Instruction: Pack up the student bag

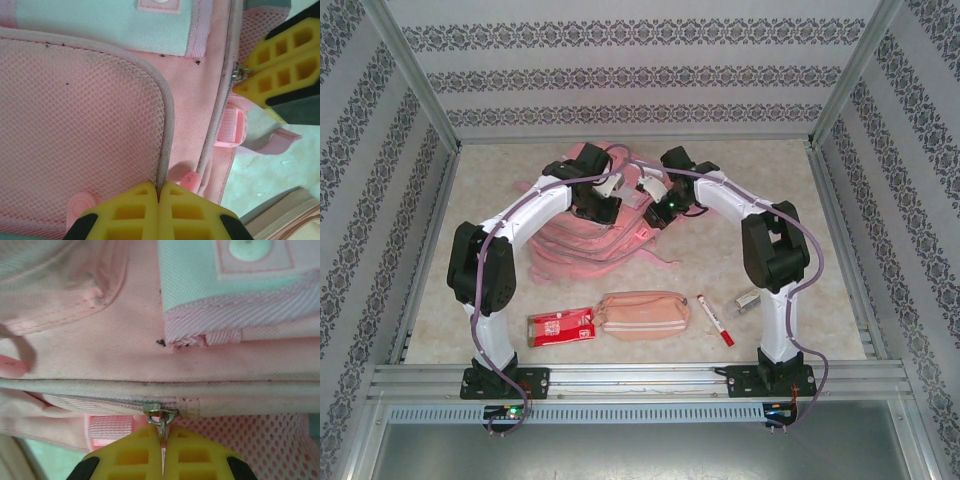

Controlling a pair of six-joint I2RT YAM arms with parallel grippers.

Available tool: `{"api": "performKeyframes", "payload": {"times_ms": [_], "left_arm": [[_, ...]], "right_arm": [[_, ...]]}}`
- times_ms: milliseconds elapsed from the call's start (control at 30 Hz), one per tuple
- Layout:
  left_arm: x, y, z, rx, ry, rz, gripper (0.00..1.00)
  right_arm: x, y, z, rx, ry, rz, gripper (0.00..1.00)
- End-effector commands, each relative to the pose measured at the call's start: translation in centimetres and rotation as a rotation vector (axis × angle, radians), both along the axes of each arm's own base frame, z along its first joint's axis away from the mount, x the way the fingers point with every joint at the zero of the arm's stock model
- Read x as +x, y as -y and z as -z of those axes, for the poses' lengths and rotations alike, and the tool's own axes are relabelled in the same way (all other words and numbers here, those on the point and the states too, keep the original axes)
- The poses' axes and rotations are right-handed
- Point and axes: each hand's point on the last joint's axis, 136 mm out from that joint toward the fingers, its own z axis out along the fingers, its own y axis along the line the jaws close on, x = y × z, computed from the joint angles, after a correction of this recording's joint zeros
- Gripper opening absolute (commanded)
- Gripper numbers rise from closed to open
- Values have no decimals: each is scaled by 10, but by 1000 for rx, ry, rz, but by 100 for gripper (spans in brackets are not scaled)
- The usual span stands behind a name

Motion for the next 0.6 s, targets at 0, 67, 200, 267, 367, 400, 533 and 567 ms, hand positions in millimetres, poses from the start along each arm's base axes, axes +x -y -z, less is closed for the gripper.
{"api": "performKeyframes", "payload": {"times_ms": [0, 67, 200, 267, 367, 400, 533, 567], "left_arm": [[14, 9, -38, -90, 74, -29, 0], [15, 9, -36, -90, 71, -36, 0], [17, 9, -32, -103, 60, -50, 0], [18, 8, -31, -104, 56, -52, 0], [19, 8, -31, -109, 54, -59, 0], [19, 9, -32, -116, 54, -61, 0], [20, 15, -29, -155, 33, -79, 0], [20, 17, -27, -166, 26, -84, 0]], "right_arm": [[-10, 1, -43, 71, -88, 35, 0], [-18, 2, -44, 84, -179, 46, 0], [-38, 3, -38, 51, -320, 24, 0], [-43, 8, -33, 2, -342, 19, 0], [-54, 14, -30, -44, -395, 15, 0], [-57, 12, -31, -34, -418, 8, 0], [-68, -3, -29, 12, -465, -8, 0], [-70, -6, -26, 18, -464, -14, 0]]}}
